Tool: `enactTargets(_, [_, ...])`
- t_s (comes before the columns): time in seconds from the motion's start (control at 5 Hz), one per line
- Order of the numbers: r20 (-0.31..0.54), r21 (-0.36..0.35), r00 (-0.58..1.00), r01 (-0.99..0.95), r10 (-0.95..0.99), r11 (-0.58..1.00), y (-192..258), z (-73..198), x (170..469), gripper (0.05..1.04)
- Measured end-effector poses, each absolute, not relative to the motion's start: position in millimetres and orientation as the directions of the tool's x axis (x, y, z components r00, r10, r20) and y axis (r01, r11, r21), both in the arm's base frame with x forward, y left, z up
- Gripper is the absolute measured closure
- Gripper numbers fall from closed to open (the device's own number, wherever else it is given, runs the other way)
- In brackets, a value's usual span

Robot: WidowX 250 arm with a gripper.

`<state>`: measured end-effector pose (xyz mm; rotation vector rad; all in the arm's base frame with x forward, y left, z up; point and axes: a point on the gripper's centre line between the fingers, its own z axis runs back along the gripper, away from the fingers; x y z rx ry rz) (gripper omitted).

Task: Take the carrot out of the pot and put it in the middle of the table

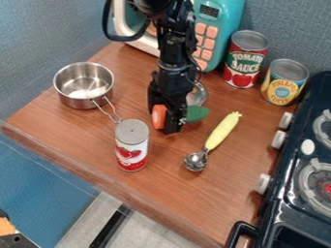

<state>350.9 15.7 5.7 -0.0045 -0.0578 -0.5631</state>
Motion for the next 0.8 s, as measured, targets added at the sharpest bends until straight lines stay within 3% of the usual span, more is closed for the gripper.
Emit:
enactTargets(0.6, [0.247, 0.045, 0.805, 0.546, -0.539, 0.837, 19.6, 100.7, 345.7, 0.083])
enactTargets(0.8, [0.245, 0.042, 0.804, 0.55, -0.542, 0.834, 19.2, 99.8, 344.7, 0.083])
